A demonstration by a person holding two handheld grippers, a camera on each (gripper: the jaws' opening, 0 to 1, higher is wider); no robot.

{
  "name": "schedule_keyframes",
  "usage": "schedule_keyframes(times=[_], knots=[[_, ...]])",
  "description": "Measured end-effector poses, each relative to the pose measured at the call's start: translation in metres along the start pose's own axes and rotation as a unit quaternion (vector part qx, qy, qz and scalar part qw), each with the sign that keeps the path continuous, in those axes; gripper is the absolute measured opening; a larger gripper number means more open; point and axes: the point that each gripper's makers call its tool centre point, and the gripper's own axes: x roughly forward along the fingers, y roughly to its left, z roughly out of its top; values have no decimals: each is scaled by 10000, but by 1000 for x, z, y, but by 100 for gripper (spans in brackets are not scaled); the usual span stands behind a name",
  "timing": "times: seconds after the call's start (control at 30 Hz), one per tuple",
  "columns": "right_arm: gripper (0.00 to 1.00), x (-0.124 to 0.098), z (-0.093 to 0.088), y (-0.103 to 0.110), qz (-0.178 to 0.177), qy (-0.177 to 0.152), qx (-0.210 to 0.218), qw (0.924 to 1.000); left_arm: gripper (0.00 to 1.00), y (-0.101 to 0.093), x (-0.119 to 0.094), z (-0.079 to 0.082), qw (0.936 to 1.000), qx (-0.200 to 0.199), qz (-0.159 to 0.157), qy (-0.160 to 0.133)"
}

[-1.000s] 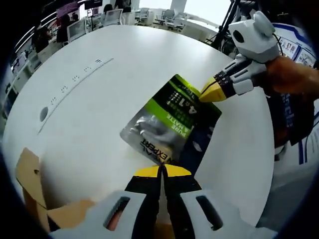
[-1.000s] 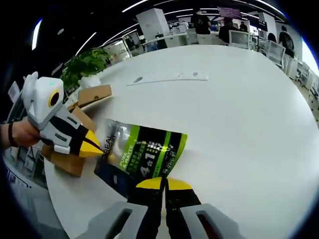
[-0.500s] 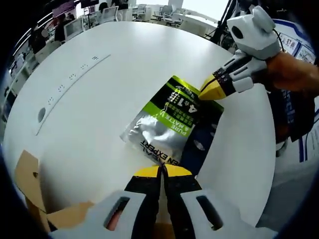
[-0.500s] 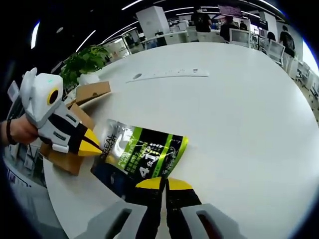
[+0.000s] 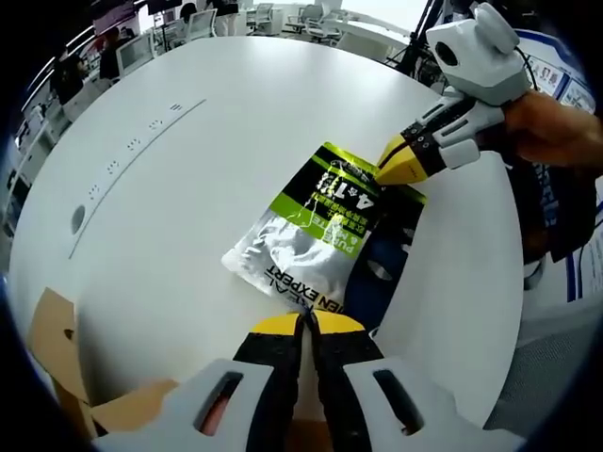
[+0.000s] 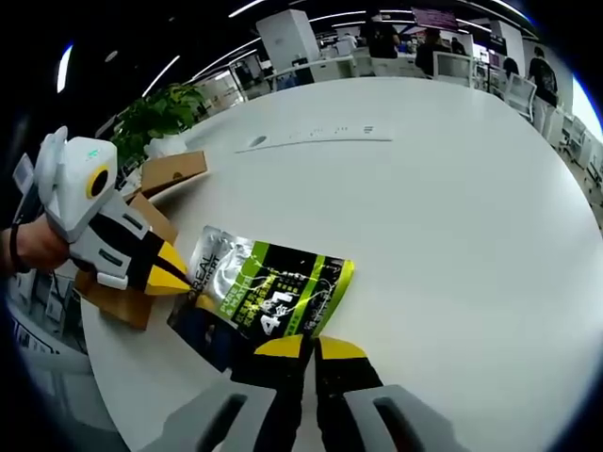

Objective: Operate the shoe box by opening the lid, removing the specified soft item, and placing it in the target area until the item is outside and the box remains undamaged.

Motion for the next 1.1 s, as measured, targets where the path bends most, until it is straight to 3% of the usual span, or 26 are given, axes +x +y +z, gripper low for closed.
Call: schedule_keyframes(times=[0.3,0.47,0.77,0.97,1.1], knots=[[7,-14,3,-7,-105,-76,74,9999,13,5,-16,5,9999,11,58,-129],[9,-25,14,-6,-91,-275,159,9995,15,4,-36,14,9987,-217,-5,-464],[11,-43,43,18,132,-763,161,9969,16,-2,-74,34,9922,-444,-153,-1155],[11,-55,60,36,296,-1047,140,9940,20,3,-105,32,9869,-415,-103,-1553],[13,-59,69,56,442,-1209,72,9917,20,19,-133,20,9817,-634,26,-1798]])
